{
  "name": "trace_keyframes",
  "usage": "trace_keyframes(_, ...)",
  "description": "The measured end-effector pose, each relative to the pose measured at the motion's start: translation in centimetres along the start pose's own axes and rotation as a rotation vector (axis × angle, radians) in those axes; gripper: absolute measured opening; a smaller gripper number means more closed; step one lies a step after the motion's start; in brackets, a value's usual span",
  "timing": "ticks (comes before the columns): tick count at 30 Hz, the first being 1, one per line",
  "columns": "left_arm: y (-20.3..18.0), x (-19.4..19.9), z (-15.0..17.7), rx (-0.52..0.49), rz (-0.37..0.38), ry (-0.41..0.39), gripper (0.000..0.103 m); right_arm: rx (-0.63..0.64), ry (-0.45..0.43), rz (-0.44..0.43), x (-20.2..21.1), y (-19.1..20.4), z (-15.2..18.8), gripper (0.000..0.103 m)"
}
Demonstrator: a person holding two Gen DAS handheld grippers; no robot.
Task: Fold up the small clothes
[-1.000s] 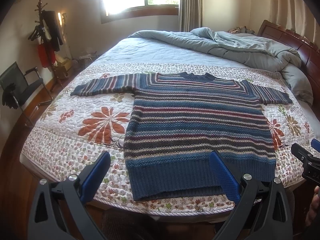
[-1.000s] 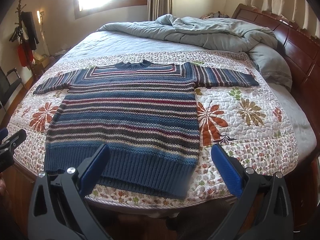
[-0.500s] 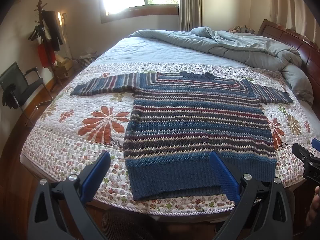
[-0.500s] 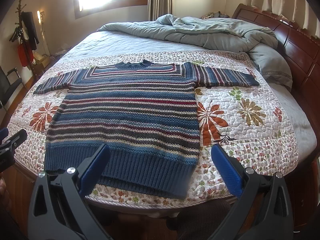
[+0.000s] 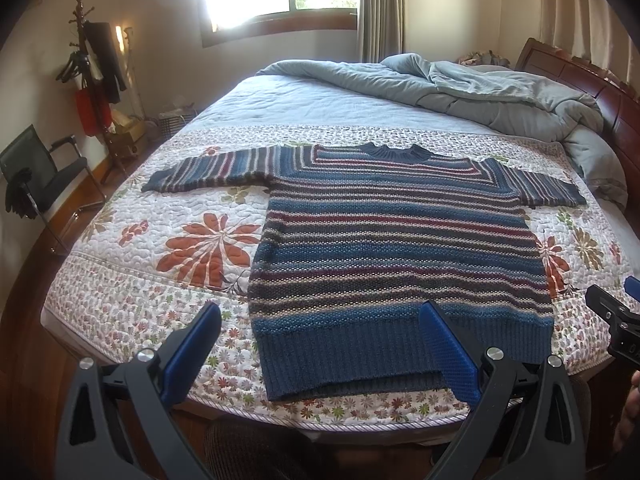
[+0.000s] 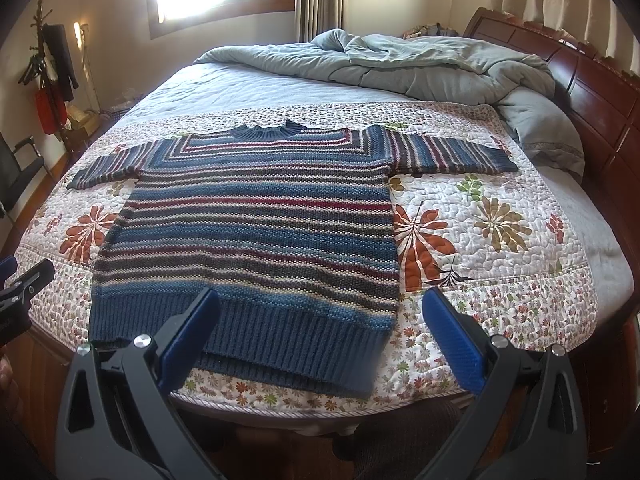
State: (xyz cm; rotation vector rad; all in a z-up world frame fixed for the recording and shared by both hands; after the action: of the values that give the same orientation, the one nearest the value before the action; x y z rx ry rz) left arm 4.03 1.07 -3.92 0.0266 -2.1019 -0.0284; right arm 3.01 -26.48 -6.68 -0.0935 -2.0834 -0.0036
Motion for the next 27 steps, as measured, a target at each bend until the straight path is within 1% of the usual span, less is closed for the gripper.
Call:
trace_keyframes(22, 0.1, -0.1, 0.0, -0.003, -0.003, 0.005, 0.099, 0.0, 0.005, -0.005, -0.5, 0.2, 0.1, 0.1)
trace_keyframes(27, -0.2, -1.3, -0.5, -0.006, -0.004, 0.02, 0.099, 0.004, 0.016, -0.002, -1.5, -0.2, -0.3, 0.1)
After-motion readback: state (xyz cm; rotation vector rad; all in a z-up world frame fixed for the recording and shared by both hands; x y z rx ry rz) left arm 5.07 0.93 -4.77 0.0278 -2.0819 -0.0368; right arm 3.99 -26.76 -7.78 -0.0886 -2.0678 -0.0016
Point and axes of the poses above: each gripper's, at about its wrist camera, not at the fingertips, and x roughly against the way its jaws point, y to its left, z to its underside, the point moved 6 cm from there along -x, roughly the way its jaws point, and after that the axes turned 12 degrees about y, right-handed, at the moved point
